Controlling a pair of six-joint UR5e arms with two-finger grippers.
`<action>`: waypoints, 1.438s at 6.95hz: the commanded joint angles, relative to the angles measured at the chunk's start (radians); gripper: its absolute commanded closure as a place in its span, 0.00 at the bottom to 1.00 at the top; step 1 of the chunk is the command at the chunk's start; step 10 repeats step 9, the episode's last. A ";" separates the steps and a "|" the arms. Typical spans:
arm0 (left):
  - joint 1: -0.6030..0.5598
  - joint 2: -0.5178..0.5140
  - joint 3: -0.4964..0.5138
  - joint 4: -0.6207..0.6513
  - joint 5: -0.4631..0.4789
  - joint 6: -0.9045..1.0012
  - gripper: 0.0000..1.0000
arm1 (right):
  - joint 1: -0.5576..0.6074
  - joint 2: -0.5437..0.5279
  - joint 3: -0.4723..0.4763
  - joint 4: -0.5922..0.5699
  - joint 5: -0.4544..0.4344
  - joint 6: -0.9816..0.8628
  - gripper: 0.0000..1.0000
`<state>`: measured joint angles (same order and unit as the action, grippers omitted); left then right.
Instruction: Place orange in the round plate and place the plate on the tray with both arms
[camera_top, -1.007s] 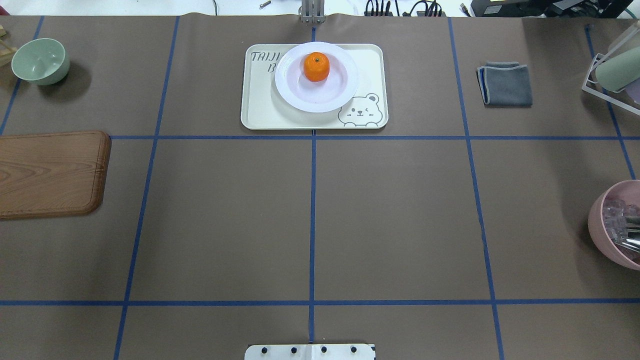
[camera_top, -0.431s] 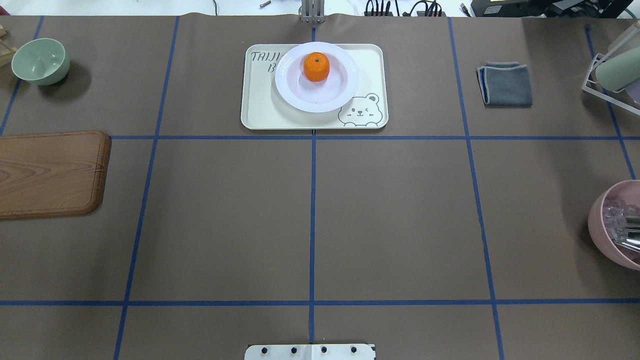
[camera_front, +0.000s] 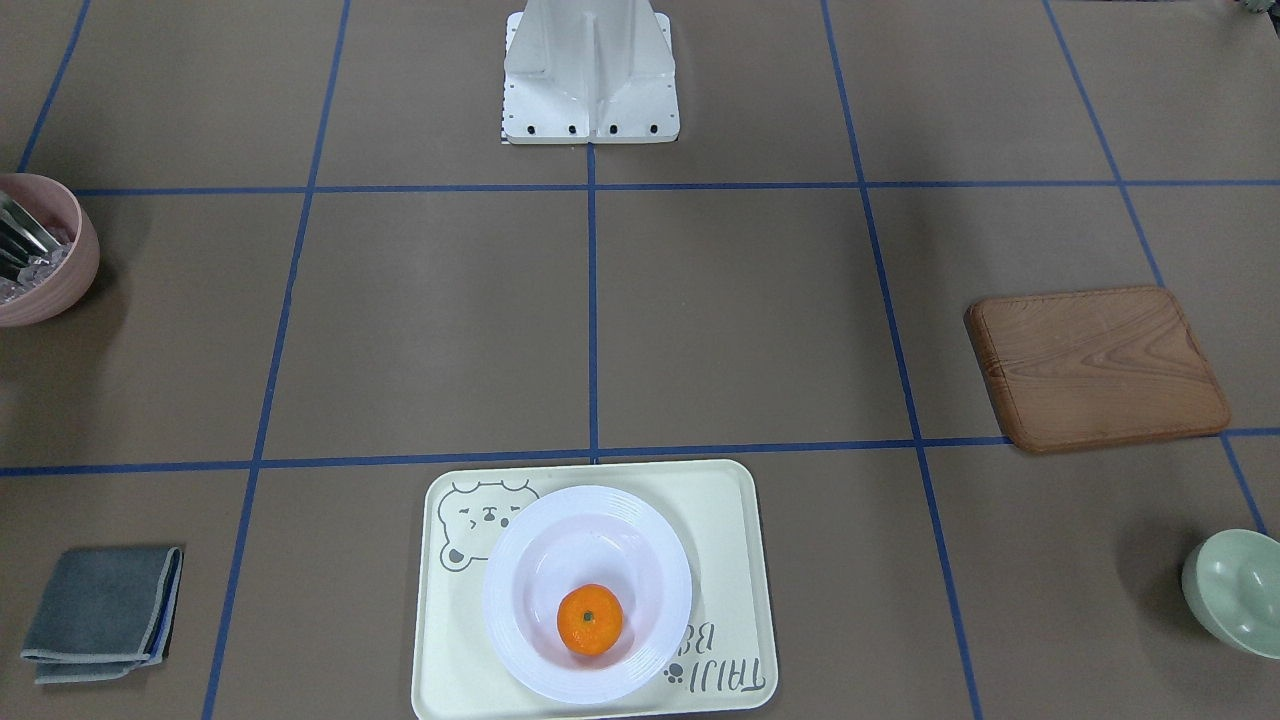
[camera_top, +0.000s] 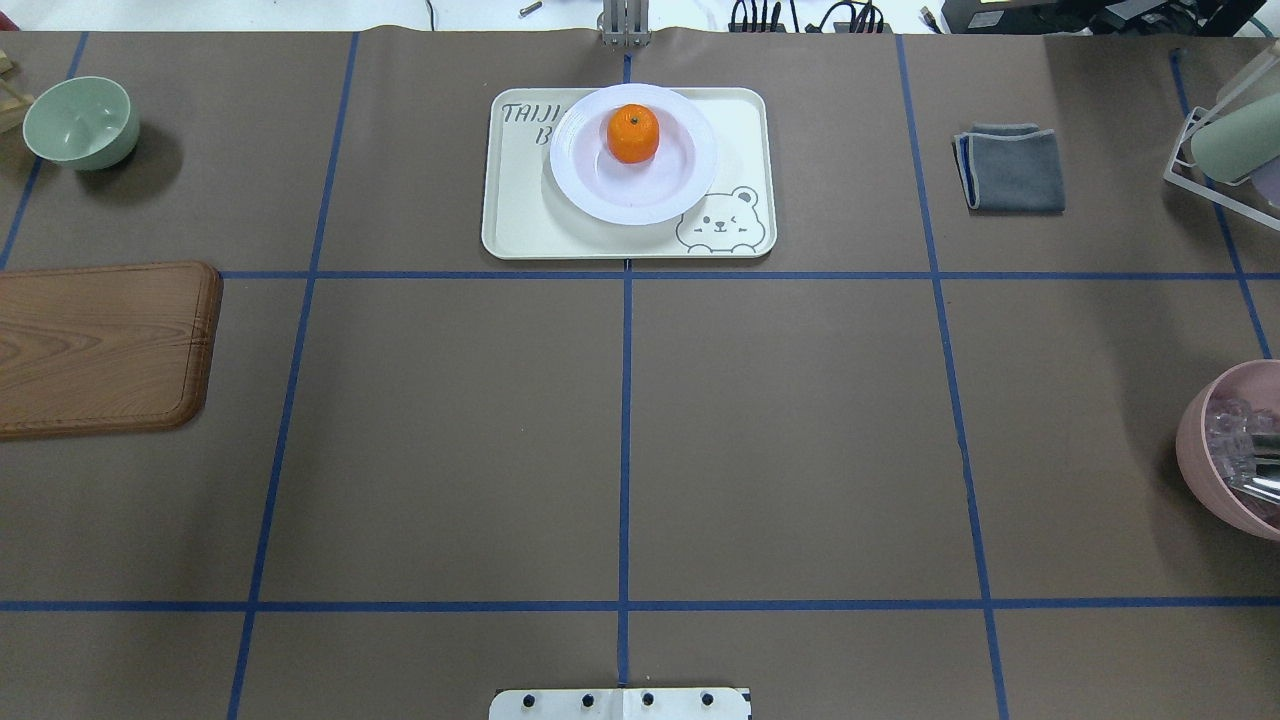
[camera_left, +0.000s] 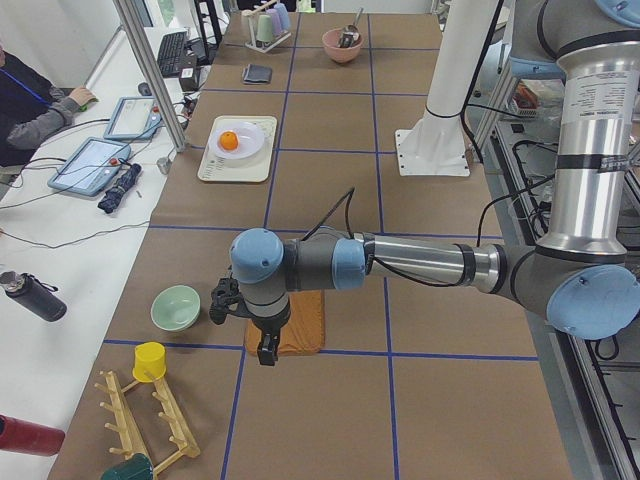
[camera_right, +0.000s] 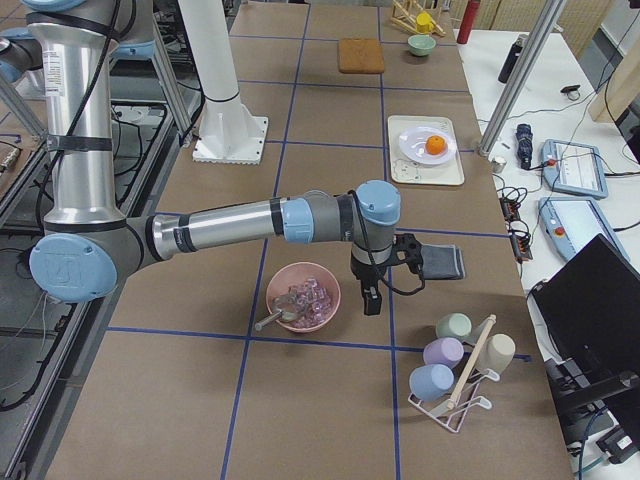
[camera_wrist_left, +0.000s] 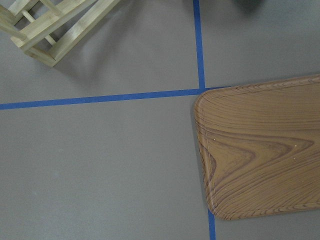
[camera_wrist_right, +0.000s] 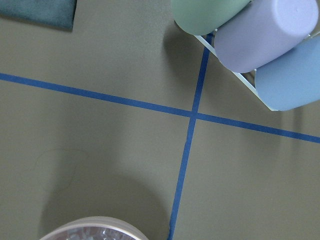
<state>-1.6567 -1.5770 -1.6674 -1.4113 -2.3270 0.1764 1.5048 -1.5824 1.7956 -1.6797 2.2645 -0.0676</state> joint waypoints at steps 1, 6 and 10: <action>0.000 0.000 0.000 0.000 0.000 0.000 0.01 | 0.000 -0.001 0.001 0.000 0.004 0.000 0.00; 0.000 -0.002 -0.008 0.000 0.000 0.000 0.01 | 0.000 -0.002 0.001 0.003 0.004 0.000 0.00; 0.000 -0.002 -0.015 0.000 0.000 0.000 0.01 | 0.000 -0.004 0.001 0.003 0.003 0.000 0.00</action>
